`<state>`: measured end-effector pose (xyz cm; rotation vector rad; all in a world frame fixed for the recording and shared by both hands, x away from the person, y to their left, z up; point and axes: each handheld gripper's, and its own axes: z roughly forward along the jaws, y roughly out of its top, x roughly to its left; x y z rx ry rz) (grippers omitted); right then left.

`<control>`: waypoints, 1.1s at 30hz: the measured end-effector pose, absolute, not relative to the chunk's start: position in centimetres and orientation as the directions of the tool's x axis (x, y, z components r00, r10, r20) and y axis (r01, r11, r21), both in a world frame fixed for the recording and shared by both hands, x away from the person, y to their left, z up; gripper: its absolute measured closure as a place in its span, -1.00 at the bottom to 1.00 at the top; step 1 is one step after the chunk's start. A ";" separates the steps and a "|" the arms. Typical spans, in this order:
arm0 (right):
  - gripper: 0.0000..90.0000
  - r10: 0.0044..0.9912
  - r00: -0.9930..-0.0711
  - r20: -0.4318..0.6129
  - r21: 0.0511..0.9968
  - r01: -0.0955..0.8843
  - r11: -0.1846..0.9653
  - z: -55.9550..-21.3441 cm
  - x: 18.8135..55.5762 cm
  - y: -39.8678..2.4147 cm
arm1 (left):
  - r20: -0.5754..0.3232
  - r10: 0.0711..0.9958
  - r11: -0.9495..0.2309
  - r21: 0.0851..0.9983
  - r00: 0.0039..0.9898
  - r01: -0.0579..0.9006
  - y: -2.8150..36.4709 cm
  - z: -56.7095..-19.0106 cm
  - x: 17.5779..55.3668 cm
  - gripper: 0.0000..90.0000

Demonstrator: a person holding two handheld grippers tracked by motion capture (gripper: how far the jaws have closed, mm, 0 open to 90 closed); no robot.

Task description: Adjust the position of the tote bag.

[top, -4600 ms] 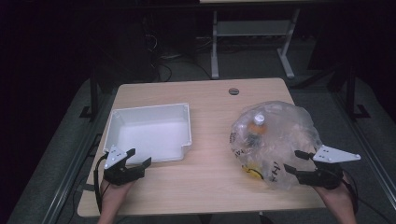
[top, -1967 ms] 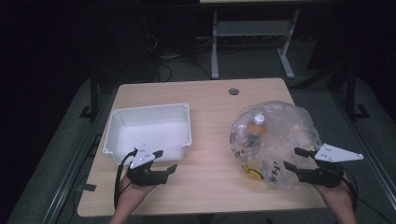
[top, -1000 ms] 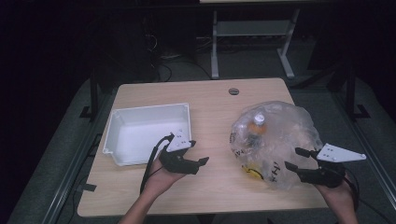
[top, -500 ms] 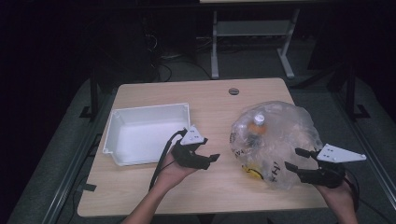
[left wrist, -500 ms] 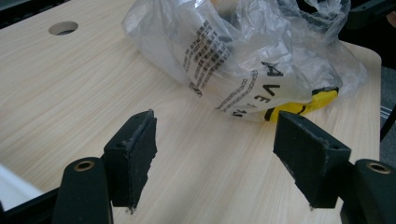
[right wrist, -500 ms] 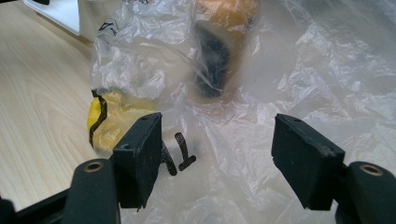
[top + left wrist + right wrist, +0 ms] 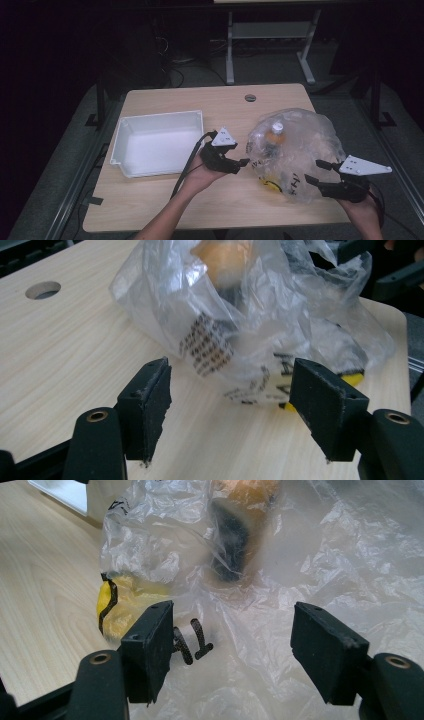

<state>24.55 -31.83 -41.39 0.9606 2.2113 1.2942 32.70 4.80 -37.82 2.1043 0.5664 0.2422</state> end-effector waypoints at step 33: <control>-0.26 0.735 -0.678 -0.006 0.867 0.362 0.341 -41.5 24.5 -31.8 | 0.018 0.562 -0.542 0.763 0.827 0.352 1.9 -39.4 35.2 0.97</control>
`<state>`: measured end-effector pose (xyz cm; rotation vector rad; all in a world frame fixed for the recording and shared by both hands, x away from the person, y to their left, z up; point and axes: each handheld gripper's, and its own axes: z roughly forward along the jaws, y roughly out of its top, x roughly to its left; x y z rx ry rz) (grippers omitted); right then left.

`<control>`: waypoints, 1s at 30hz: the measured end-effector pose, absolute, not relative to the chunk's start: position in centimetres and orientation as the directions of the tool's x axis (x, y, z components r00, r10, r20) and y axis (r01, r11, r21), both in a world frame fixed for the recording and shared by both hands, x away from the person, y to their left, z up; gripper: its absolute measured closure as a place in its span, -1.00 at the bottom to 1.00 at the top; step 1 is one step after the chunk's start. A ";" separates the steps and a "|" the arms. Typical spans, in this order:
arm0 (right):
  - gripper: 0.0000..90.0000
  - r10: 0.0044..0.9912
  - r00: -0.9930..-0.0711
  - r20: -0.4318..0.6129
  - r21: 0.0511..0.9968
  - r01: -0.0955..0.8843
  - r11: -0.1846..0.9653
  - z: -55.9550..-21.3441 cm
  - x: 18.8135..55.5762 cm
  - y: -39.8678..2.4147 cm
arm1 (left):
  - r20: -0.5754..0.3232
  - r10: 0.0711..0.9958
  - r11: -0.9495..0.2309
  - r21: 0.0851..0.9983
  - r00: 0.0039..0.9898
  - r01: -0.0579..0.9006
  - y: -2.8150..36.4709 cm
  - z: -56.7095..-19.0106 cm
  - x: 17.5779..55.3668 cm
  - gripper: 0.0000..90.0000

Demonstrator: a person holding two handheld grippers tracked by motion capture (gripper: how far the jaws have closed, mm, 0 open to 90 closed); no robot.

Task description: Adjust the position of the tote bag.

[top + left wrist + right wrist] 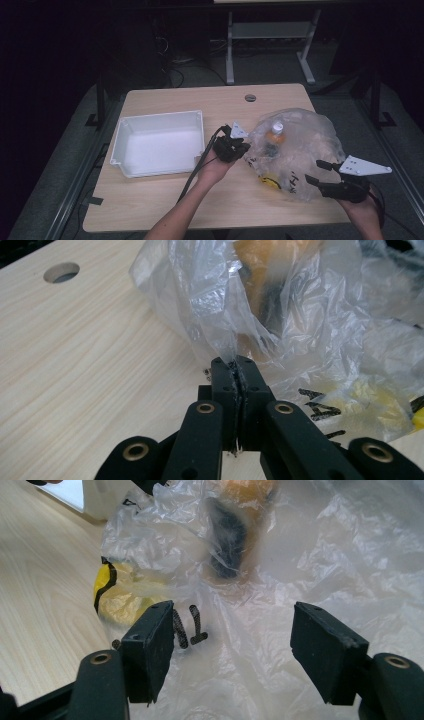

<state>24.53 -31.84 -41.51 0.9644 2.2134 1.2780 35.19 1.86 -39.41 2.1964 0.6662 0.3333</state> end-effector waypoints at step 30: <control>-0.26 0.733 -0.680 -0.011 0.863 0.364 0.351 -41.6 24.5 -31.7 | -0.006 0.592 -0.619 0.637 0.806 0.460 3.4 -44.1 35.5 0.81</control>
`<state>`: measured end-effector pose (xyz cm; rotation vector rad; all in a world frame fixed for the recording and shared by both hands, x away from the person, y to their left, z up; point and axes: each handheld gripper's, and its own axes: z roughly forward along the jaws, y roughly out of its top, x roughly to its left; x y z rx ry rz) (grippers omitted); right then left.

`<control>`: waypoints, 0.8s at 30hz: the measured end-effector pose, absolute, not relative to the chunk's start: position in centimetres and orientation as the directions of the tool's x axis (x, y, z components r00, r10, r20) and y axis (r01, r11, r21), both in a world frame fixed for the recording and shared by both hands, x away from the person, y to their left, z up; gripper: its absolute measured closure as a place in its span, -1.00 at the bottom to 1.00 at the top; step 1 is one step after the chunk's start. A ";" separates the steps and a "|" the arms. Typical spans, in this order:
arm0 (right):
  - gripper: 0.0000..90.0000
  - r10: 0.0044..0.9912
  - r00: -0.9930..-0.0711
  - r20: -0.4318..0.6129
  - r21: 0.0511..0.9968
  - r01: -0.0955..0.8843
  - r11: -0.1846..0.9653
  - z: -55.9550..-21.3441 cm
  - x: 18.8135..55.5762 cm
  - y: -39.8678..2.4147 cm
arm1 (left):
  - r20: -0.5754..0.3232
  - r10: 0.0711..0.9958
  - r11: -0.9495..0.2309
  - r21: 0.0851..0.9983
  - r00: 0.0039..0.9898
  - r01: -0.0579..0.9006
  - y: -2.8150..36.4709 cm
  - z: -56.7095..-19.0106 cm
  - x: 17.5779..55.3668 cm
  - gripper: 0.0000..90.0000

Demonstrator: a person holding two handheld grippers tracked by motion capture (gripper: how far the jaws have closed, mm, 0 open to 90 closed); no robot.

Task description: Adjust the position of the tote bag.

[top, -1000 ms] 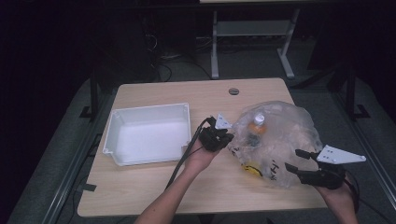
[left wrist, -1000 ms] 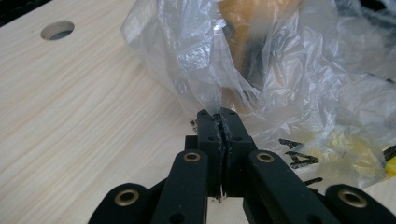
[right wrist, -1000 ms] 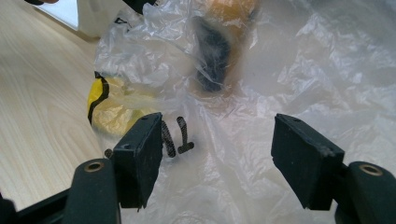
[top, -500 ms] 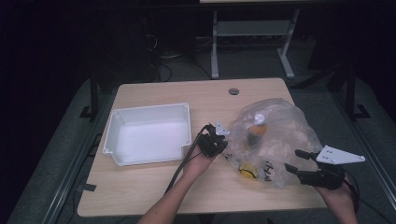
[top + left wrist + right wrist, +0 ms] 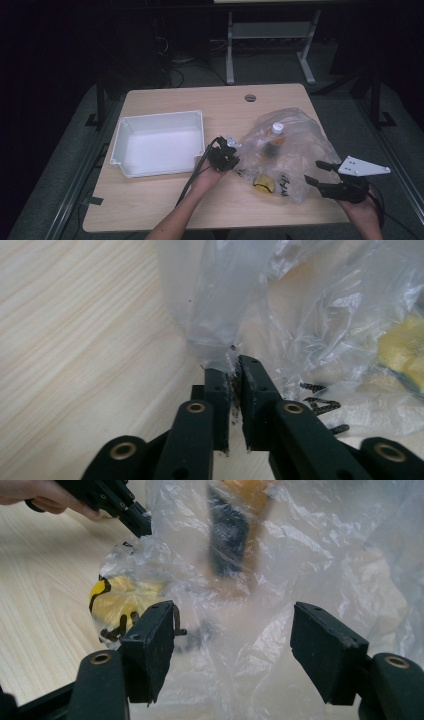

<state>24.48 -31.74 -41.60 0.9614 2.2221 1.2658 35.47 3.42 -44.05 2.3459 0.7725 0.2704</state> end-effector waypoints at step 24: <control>-0.26 0.739 -0.673 -0.016 0.858 0.371 0.356 -41.7 24.5 -31.6 | -0.002 0.537 -0.600 0.702 0.844 0.383 6.2 -37.9 34.0 0.29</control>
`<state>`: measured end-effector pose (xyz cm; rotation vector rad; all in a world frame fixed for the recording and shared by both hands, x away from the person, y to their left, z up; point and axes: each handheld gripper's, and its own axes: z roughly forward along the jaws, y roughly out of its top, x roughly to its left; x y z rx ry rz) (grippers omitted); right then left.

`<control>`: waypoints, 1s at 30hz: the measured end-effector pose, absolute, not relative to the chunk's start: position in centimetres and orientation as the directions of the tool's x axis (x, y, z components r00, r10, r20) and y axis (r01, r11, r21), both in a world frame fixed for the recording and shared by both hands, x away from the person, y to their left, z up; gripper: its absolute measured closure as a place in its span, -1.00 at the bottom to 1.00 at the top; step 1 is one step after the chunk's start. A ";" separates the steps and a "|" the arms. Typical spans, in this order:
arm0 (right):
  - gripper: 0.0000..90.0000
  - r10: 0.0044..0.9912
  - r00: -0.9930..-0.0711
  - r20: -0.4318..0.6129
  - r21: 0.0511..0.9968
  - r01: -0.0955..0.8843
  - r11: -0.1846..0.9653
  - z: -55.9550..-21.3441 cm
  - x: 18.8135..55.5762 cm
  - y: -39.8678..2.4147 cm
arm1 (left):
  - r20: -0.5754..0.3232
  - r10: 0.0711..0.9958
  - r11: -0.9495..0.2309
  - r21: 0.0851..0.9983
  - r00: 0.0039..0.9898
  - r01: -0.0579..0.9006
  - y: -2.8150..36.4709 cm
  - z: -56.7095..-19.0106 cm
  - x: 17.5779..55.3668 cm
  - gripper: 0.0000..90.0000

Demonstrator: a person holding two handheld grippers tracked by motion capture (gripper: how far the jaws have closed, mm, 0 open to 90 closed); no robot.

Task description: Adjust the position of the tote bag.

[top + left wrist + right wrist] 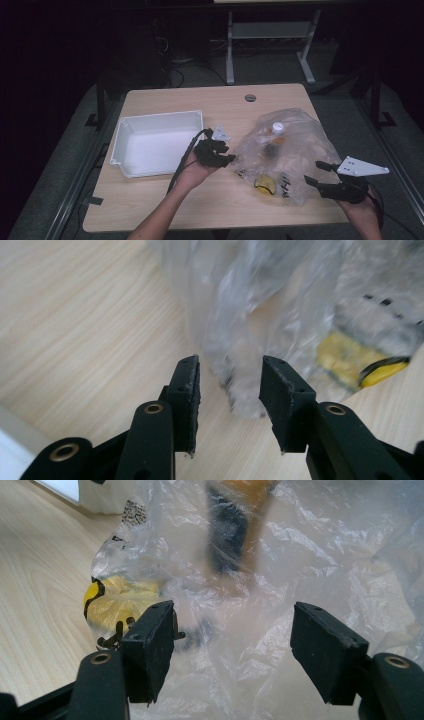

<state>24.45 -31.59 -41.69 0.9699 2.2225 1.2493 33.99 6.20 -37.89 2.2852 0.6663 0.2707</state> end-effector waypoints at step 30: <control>-0.26 0.739 -0.674 -0.011 0.868 0.360 0.341 -41.5 24.3 -31.9 | 0.015 0.464 -0.611 0.730 0.886 0.307 -1.3 -33.6 36.2 -0.08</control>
